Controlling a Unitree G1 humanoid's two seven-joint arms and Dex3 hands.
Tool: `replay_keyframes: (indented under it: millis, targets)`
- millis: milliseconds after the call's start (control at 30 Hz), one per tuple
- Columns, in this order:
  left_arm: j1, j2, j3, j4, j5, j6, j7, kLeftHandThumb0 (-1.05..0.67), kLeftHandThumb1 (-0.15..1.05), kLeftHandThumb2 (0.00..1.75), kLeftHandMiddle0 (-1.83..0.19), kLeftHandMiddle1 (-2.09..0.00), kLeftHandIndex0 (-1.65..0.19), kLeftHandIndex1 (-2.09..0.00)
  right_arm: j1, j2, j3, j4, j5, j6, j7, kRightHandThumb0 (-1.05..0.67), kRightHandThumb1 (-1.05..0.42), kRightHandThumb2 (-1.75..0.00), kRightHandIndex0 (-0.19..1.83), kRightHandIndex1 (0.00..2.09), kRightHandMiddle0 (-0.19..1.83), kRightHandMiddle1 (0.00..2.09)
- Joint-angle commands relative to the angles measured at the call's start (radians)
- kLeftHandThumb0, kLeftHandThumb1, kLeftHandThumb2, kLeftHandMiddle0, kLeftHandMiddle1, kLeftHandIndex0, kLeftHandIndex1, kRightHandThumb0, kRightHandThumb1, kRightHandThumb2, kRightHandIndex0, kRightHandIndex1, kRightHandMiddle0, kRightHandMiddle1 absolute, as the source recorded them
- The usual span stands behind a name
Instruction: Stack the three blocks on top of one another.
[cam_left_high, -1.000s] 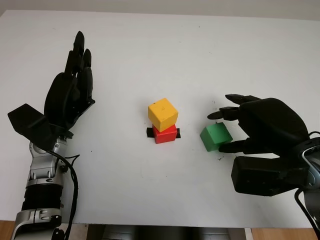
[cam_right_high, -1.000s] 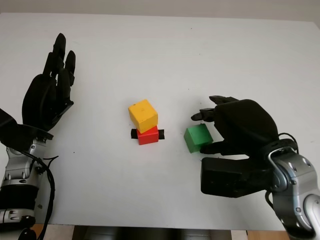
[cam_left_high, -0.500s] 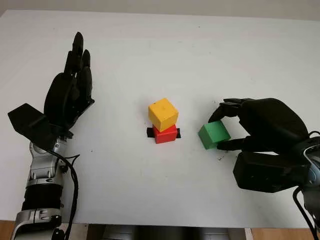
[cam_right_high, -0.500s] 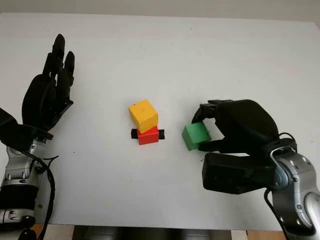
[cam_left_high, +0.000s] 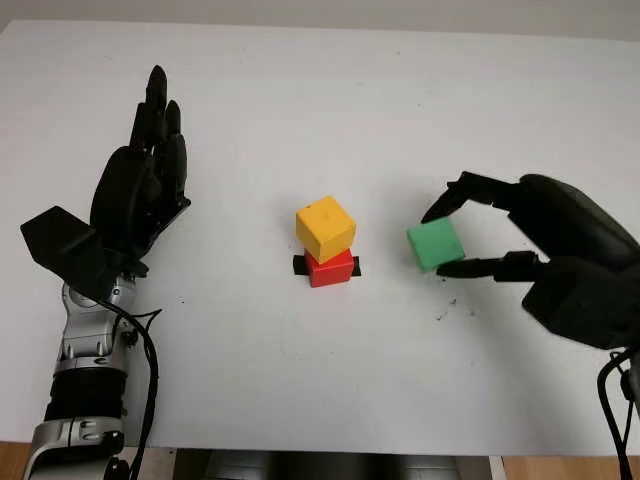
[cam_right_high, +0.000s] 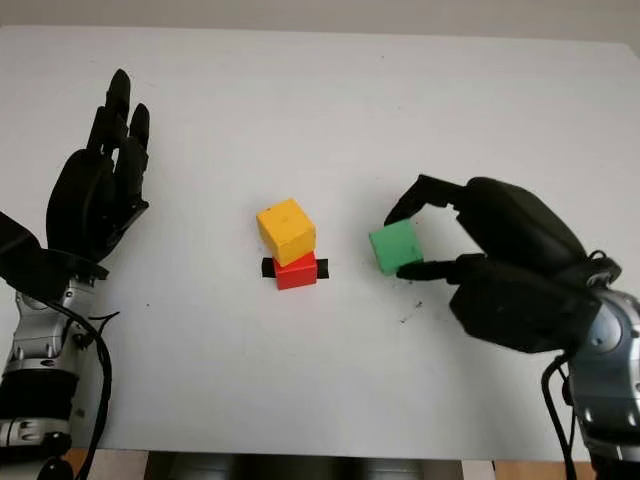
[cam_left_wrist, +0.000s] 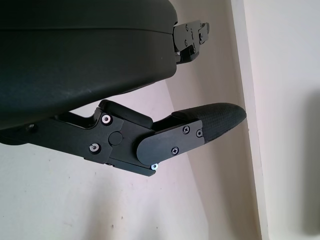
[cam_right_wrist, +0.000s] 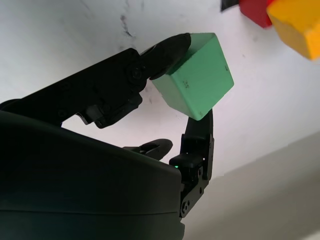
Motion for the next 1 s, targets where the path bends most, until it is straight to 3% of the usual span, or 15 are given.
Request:
replay_keyframes:
  millis: [0, 300, 533, 767, 967]
  targets:
    - [0.013, -0.002, -0.005, 0.001, 0.011, 0.006, 0.006, -0.71, 1.05, 0.71, 0.19, 0.0, 0.19, 0.0, -0.049, -0.017, -0.016, 0.025, 0.036, 0.009, 0.013, -0.36, -0.91, -0.05, 0.46, 0.05, 0.41, 1.4]
    - [0.017, -0.006, -0.008, -0.015, 0.005, 0.031, 0.009, -0.72, 1.05, 0.71, 0.19, 0.0, 0.19, 0.0, -0.276, -0.033, -0.006, 0.19, 0.186, -0.022, 0.084, -0.37, -0.91, -0.05, 0.46, 0.06, 0.38, 1.5]
    - [0.016, -0.013, -0.007, -0.008, 0.006, 0.021, 0.01, -0.71, 1.05, 0.72, 0.19, 0.0, 0.19, 0.0, -0.474, 0.033, 0.022, 0.368, 0.366, 0.094, 0.165, -0.44, -0.96, -0.06, 0.43, 0.03, 0.32, 1.66]
    - [0.011, -0.018, -0.011, -0.003, 0.011, 0.025, 0.016, -0.73, 1.05, 0.72, 0.19, 0.0, 0.19, 0.0, -0.613, 0.095, 0.102, 0.547, 0.416, 0.089, 0.281, -0.49, -0.97, -0.05, 0.39, 0.02, 0.34, 1.6]
    - [0.011, -0.027, -0.012, -0.002, 0.014, 0.016, 0.024, -0.73, 1.05, 0.7, 0.19, 0.0, 0.19, 0.0, -0.651, 0.161, 0.138, 0.626, 0.453, 0.126, 0.338, -0.49, -0.96, -0.05, 0.39, 0.02, 0.39, 1.59]
